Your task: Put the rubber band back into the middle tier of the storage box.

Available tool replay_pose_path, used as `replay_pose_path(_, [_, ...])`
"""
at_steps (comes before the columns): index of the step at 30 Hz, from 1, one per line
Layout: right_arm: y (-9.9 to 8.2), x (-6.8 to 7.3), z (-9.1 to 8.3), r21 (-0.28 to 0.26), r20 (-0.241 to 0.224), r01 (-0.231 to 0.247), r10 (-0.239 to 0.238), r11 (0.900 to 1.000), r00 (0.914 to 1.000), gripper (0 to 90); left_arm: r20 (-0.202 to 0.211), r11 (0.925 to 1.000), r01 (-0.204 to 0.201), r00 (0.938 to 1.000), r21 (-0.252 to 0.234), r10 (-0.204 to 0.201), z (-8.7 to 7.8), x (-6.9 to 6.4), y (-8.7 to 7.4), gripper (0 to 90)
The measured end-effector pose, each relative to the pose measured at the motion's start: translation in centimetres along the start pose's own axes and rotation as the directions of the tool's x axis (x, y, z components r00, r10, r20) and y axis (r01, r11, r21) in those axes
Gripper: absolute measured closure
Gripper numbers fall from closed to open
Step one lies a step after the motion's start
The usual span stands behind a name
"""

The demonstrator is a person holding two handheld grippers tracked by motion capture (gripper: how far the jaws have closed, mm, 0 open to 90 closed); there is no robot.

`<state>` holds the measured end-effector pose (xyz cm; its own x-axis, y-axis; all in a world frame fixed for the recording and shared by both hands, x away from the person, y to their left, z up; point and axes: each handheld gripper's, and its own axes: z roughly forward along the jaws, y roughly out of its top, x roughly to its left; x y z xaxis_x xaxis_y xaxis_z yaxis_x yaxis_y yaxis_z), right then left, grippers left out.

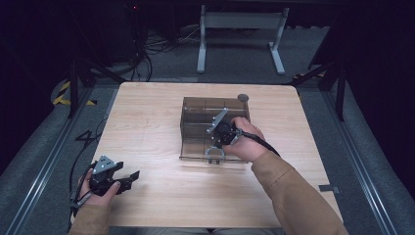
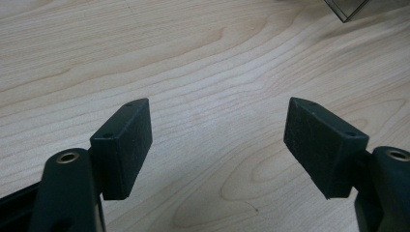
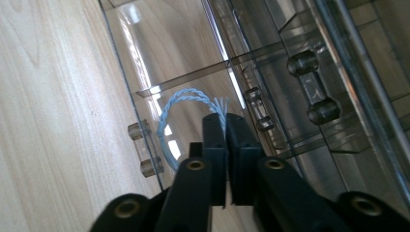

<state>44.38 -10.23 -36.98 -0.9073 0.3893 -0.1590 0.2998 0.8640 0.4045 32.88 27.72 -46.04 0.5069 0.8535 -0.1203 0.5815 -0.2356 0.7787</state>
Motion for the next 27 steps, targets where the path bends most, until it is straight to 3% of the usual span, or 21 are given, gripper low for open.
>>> replay_pose_path(10, [-0.5, 1.0, -1.9, -0.064, -0.008, 0.009, -0.01, 0.9979, 0.9999, 90.0, 0.005, 1.0, -0.002, 1.0, -0.006, 0.002, 0.2, -0.1, 0.2, 26.4])
replay_pose_path(11, [-0.9, 1.3, -2.4, -0.091, -0.021, 0.002, -0.003, 0.9959, 0.9998, 90.0, 0.005, 1.0, -0.002, 1.0, -0.006, 0.002, 0.3, -0.1, 0.3, 26.5])
replay_pose_path(27, [-4.9, 2.4, -3.9, -0.207, -0.073, -0.054, 0.04, 0.9768, 0.9965, 90.0, 0.008, 1.0, -0.005, 1.0, 0.001, 0.005, 0.4, -0.2, 0.3, 26.5])
